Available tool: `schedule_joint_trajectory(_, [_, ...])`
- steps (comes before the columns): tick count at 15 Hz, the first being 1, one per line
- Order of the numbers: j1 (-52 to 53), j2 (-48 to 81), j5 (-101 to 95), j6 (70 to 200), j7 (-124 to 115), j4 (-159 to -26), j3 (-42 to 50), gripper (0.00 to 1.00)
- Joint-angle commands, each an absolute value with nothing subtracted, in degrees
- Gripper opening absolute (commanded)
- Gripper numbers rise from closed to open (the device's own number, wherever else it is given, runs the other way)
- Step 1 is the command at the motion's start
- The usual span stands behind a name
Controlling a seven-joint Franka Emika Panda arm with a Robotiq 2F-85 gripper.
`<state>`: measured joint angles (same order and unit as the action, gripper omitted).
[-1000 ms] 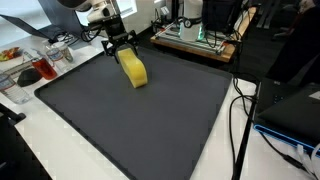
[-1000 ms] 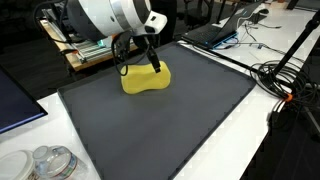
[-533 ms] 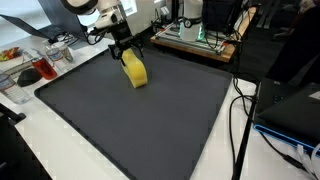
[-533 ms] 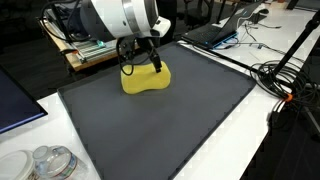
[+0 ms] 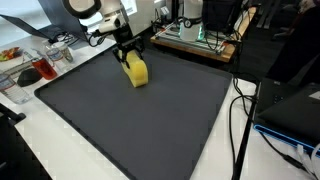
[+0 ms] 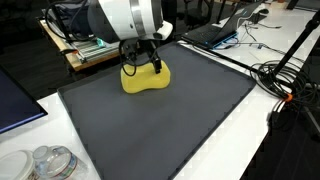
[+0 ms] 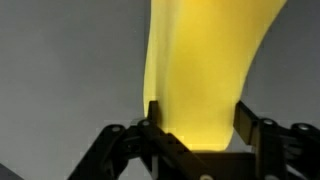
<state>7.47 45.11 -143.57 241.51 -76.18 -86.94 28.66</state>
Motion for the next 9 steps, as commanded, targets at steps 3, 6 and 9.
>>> schedule_joint_trajectory(3, [8.84,46.02,-144.16,243.12,-84.62,-81.64,31.69,0.31])
schedule_joint_trajectory(6, [9.82,45.08,-144.16,243.09,-87.08,-81.87,32.71,0.12])
schedule_joint_trajectory(9, [12.86,41.60,-144.17,242.83,-88.18,-84.24,35.83,0.00])
